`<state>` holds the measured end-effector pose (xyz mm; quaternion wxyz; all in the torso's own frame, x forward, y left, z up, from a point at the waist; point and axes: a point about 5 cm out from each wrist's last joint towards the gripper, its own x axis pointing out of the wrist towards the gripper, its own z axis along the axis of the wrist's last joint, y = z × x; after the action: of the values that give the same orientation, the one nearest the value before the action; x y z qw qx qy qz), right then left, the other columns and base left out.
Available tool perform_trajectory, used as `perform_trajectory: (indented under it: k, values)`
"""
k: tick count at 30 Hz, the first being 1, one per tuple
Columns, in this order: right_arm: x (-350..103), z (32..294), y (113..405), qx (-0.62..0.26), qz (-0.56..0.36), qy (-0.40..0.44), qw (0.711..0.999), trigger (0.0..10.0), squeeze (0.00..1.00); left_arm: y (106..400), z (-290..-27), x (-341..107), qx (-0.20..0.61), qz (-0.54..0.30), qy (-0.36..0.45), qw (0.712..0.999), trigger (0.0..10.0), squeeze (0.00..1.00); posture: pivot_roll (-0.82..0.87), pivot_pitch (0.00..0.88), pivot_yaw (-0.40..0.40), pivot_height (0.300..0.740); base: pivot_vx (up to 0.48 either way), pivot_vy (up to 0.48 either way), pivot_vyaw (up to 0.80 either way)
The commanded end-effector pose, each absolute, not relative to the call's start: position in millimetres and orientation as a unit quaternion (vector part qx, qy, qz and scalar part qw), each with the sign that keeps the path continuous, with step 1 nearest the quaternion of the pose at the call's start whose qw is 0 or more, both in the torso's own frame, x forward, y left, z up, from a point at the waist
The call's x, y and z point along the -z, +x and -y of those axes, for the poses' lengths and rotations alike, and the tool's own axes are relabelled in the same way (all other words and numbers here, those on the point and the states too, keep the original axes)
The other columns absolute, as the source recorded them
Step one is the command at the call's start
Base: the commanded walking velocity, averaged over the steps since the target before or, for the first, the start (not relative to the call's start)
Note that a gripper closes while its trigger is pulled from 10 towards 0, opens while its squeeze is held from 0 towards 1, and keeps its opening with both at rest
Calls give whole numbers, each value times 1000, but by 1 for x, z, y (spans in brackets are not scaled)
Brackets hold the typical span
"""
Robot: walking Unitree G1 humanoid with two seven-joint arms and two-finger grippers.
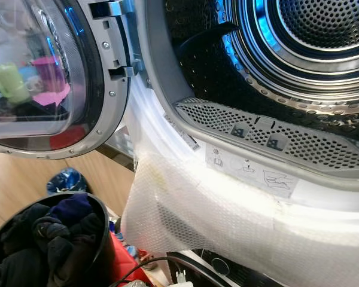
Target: Clothes washing
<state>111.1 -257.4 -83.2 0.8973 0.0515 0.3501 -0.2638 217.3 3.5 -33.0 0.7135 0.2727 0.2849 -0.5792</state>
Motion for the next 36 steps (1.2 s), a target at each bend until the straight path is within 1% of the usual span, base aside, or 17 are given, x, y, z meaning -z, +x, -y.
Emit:
perform_trajectory:
  k: [1, 3, 7, 10, 11, 13, 15, 19, 20, 23, 26, 27, 29, 30, 32, 35, 36]
  values:
    - [83, 257, 113, 246, -354, 42, 901, 10000, 0, 213, -6, 37, 572, -299, 268, 716, 10000, 0, -63, 0, -29, 740, 0, 0, 0]
    - [83, 256, 115, 234, -353, 38, 905, 10000, 0, 213, -5, 37, 570, -296, 264, 720, 10000, 0, -63, 0, -29, 740, 0, 0, 0]
    - [85, 243, 119, 197, -358, 35, 912, 10000, 0, 224, -2, 26, 570, -288, 214, 739, 10000, 0, -53, 0, 14, 740, 0, 0, 0]
    - [87, 237, 118, 189, -365, 37, 911, 10000, 0, 227, -1, 22, 582, -280, 204, 736, 10000, 0, -48, 0, 32, 740, 0, 0, 0]
    - [94, 224, 109, 183, -387, 46, 902, 10000, 0, 234, 4, 8, 631, -259, 168, 712, 10000, 0, -28, 0, 67, 740, 0, 0, 0]
    - [96, 219, 105, 182, -395, 52, 899, 10000, 0, 240, 4, 2, 639, -251, 166, 708, 10000, 0, -14, 0, 81, 740, 0, 0, 0]
    - [99, 214, 101, 179, -404, 54, 896, 10000, 0, 244, 4, -5, 659, -247, 160, 692, 10000, 0, -3, 0, 91, 740, 0, 0, 0]
    - [100, 210, 100, 175, -409, 54, 894, 10000, 0, 244, 3, -13, 711, -244, 174, 636, 10000, 0, 1, 0, 106, 740, 0, 0, 0]
    - [100, 211, 101, 176, -408, 53, 894, 10000, 0, 250, 3, -26, 729, -242, 168, 618, 10000, 0, 13, 0, 108, 740, 0, 0, 0]
    - [99, 213, 102, 178, -406, 53, 895, 10000, 0, 255, 6, -57, 762, -204, 163, 593, 10000, 0, 31, 0, 104, 740, 0, 0, 0]
    - [99, 211, 106, 171, -407, 50, 896, 10000, 0, 255, -5, -83, 789, -176, 160, 567, 10000, 0, 56, 0, 106, 740, 0, 0, 0]
    - [99, 211, 107, 172, -407, 51, 896, 10000, 0, 255, -10, -89, 794, -171, 148, 564, 10000, 0, 63, 0, 104, 740, 0, 0, 0]
    - [98, 211, 109, 171, -407, 52, 896, 10000, 0, 260, -19, -94, 792, -166, 136, 572, 10000, 0, 81, 0, 99, 740, 0, 0, 0]
    - [99, 208, 111, 161, -412, 49, 895, 10000, 0, 268, -29, -86, 766, -170, 152, 601, 10000, 0, 96, 0, 97, 740, 0, 0, 0]
    - [99, 206, 112, 157, -414, 47, 895, 10000, 0, 269, -36, -81, 753, -184, 154, 613, 10000, 0, 93, 0, 104, 740, 0, 0, 0]
    - [99, 205, 115, 157, -412, 49, 896, 10000, 0, 261, -54, -91, 760, -197, 138, 604, 10000, 0, 94, 0, 111, 740, 0, 0, 0]
    - [99, 205, 115, 157, -412, 49, 896, 10000, 0, 261, -54, -91, 760, -197, 138, 604, 10000, 0, 94, 0, 111, 740, 0, 0, 0]
